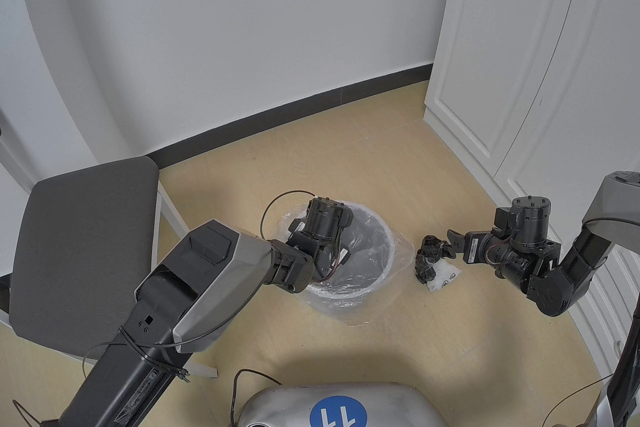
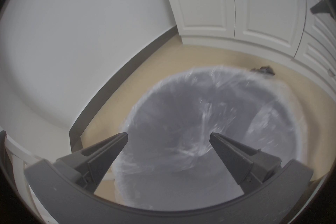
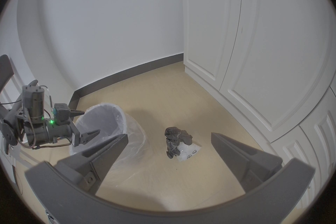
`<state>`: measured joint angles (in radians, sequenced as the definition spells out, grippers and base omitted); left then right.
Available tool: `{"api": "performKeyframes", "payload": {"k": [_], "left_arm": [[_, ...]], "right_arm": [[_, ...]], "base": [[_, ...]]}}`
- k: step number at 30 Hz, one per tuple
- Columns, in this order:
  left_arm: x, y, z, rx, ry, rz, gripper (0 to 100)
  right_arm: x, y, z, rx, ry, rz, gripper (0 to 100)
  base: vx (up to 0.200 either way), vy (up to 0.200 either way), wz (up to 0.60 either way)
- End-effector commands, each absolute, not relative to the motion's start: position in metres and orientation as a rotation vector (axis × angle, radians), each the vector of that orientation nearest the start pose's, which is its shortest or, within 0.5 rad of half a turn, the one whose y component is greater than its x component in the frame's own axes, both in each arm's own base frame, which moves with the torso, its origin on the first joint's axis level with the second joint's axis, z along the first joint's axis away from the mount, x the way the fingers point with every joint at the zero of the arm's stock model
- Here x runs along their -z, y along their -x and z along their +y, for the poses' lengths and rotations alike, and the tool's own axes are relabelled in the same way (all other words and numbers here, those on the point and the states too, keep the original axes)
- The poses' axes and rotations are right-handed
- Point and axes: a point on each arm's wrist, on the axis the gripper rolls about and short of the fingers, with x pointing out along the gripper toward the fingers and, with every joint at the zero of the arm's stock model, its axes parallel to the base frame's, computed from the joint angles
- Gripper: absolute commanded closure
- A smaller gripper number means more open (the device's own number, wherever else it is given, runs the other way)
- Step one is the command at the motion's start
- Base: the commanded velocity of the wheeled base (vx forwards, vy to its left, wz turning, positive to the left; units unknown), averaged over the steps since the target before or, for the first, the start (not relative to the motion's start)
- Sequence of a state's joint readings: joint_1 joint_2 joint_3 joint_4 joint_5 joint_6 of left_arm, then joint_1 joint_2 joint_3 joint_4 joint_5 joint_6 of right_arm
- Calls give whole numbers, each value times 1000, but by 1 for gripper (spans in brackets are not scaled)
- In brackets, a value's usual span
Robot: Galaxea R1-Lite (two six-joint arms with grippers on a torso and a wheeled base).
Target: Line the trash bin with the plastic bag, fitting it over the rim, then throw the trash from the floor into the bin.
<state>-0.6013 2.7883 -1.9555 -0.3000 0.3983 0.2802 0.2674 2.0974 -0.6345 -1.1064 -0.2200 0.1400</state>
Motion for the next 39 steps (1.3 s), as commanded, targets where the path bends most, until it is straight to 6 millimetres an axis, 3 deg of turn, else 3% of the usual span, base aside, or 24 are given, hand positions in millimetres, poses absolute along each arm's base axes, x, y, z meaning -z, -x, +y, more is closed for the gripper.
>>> {"api": "performKeyframes", "payload": {"k": [1, 10, 18, 29, 34, 39], "left_arm": [[48, -459, -288, 245, -559, 506, 0], [50, -454, -294, 250, -564, 522, 0], [36, -424, -328, 323, -541, 508, 0], [42, -390, -333, 371, -552, 584, 0], [41, -389, -334, 383, -537, 581, 0], [33, -402, -336, 367, -500, 529, 0]], "right_arm": [[-59, -329, 83, -20, -54, 345, 0], [-59, -328, 82, -21, -53, 351, 0], [-58, -327, 79, -24, -28, 354, 0], [-64, -319, 78, -51, -33, 349, 0], [-64, -319, 78, -51, -32, 349, 0], [-64, -319, 78, -54, -22, 349, 0]], "base": [[0, 0, 0], [0, 0, 0], [0, 0, 0], [0, 0, 0], [0, 0, 0], [0, 0, 0]]}}
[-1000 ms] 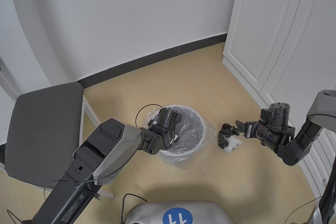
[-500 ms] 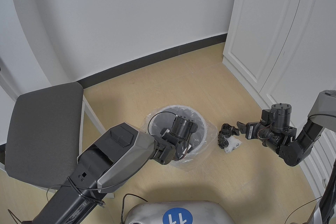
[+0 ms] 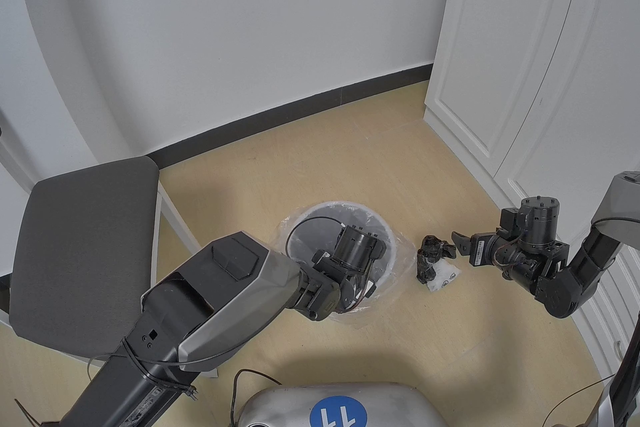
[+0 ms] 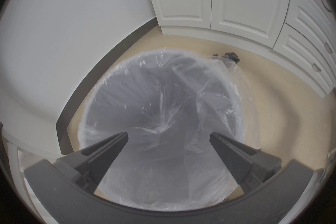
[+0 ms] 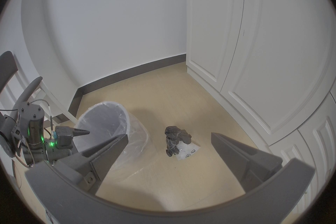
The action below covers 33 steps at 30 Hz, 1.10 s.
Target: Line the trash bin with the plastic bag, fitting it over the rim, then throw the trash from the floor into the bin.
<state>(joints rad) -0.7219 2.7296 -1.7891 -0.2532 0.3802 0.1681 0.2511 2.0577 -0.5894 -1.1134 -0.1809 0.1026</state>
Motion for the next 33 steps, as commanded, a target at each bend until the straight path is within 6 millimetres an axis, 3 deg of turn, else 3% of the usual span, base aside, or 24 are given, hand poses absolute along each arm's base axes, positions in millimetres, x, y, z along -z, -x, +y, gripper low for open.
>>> {"api": "performKeyframes", "payload": {"k": [1, 4, 8, 15, 26, 33], "left_arm": [[35, -410, -336, 358, -489, 516, 0], [40, -425, -338, 341, -466, 480, 0], [58, -430, -330, 331, -506, 499, 0], [58, -433, -329, 322, -488, 468, 0], [55, -409, -364, 380, -425, 414, 0], [52, -404, -369, 391, -422, 408, 0]], "right_arm": [[-63, -319, 78, -54, -22, 351, 0], [-63, -320, 79, -54, -22, 351, 0], [-63, -320, 79, -54, -22, 351, 0], [-61, -320, 79, -54, -21, 355, 0], [-62, -320, 80, -57, -21, 354, 0], [-63, -319, 79, -55, -22, 351, 0]], "base": [[0, 0, 0], [0, 0, 0], [0, 0, 0], [0, 0, 0], [0, 0, 0], [0, 0, 0]]}}
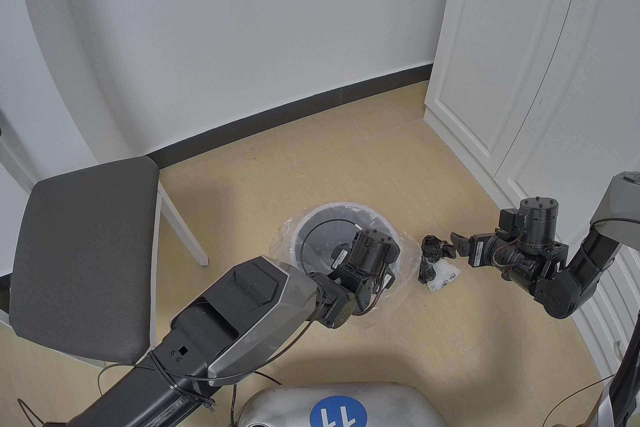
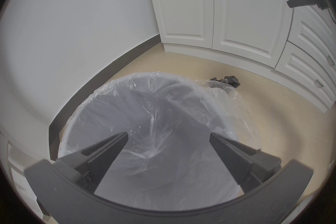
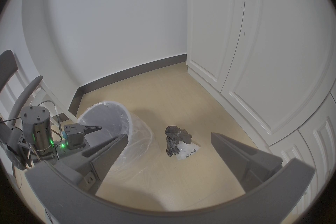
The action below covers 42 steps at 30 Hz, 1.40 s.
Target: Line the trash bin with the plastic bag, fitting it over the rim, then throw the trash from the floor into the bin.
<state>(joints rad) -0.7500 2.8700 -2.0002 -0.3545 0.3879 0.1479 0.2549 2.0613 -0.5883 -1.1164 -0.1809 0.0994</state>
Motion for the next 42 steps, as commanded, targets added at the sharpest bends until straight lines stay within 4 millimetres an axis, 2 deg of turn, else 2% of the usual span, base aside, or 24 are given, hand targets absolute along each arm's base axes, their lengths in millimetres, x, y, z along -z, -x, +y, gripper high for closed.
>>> {"api": "performKeyframes", "payload": {"k": [1, 6, 8, 13, 19, 23, 24, 25, 26, 30, 32, 36, 37, 38, 42], "left_arm": [[52, -405, -368, 388, -421, 407, 0], [46, -410, -363, 374, -413, 402, 0], [38, -421, -352, 336, -400, 393, 0], [25, -418, -346, 317, -389, 390, 0], [3, -402, -337, 317, -357, 368, 0], [-21, -387, -323, 311, -326, 327, 0], [-22, -387, -321, 310, -324, 324, 0], [-30, -382, -316, 307, -311, 304, 0], [-32, -381, -316, 307, -307, 298, 0], [-67, -367, -291, 281, -232, 245, 0], [-83, -361, -280, 267, -202, 232, 0], [-112, -351, -260, 242, -130, 202, 0], [-112, -351, -260, 242, -130, 202, 0], [-123, -347, -249, 227, -108, 190, 0], [-136, -339, -230, 203, -79, 159, 0]], "right_arm": [[-63, -319, 79, -55, -22, 351, 0], [-63, -319, 79, -56, -22, 349, 0], [-63, -319, 79, -56, -22, 349, 0], [-62, -319, 79, -55, -21, 354, 0], [-42, -321, 83, -63, -4, 413, 0], [-13, -329, 93, -80, 9, 476, 0], [-11, -330, 94, -81, 10, 479, 0], [-1, -336, 96, -80, 11, 496, 0], [1, -337, 96, -79, 10, 497, 0], [38, -357, 102, -56, -30, 543, 0], [50, -369, 103, -38, -62, 543, 0], [54, -385, 104, -13, -146, 539, 0], [54, -385, 104, -13, -146, 539, 0], [51, -395, 106, -1, -200, 528, 0], [55, -416, 113, 17, -312, 486, 0]], "base": [[0, 0, 0], [0, 0, 0], [0, 0, 0], [0, 0, 0], [0, 0, 0], [0, 0, 0], [0, 0, 0], [0, 0, 0], [0, 0, 0], [0, 0, 0], [0, 0, 0], [0, 0, 0], [0, 0, 0], [0, 0, 0], [0, 0, 0]]}}
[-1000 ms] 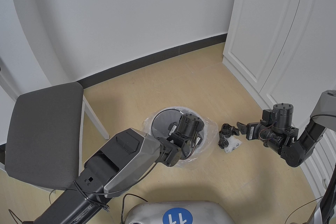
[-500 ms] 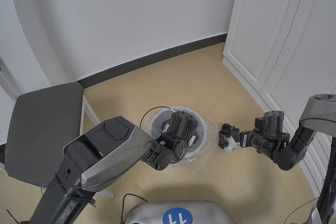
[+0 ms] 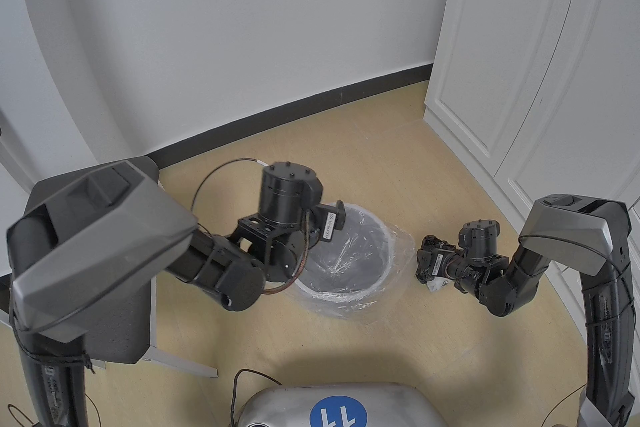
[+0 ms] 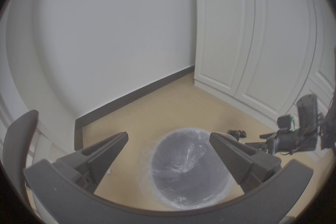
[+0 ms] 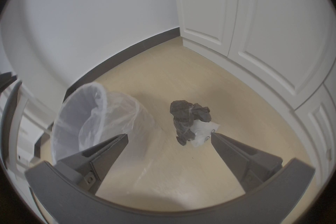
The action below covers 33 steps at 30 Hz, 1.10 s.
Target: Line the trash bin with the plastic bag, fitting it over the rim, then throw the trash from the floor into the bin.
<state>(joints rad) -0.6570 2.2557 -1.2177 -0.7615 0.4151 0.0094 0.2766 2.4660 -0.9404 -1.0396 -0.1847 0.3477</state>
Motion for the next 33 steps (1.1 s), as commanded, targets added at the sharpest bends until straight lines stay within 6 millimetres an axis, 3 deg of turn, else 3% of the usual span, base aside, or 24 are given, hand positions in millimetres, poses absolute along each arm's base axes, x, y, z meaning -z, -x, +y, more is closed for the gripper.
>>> {"api": "performKeyframes", "payload": {"k": [1, 9, 13, 19, 26, 33], "left_arm": [[-138, -336, -226, 198, -73, 152, 0], [-133, -319, -200, 171, -62, 139, 0], [-125, -317, -179, 128, -54, 128, 0], [-128, -311, -145, 60, -47, 129, 0], [-133, -306, -132, 33, -41, 124, 0], [-137, -296, -127, 34, -30, 124, 0]], "right_arm": [[58, -420, 114, 20, -327, 482, 0], [68, -432, 124, -3, -378, 467, 0], [66, -435, 137, -30, -387, 531, 0], [57, -457, 147, 3, -445, 688, 0], [64, -478, 154, 82, -487, 761, 0], [52, -463, 149, 100, -460, 801, 0]], "base": [[0, 0, 0], [0, 0, 0], [0, 0, 0], [0, 0, 0], [0, 0, 0], [0, 0, 0]]}}
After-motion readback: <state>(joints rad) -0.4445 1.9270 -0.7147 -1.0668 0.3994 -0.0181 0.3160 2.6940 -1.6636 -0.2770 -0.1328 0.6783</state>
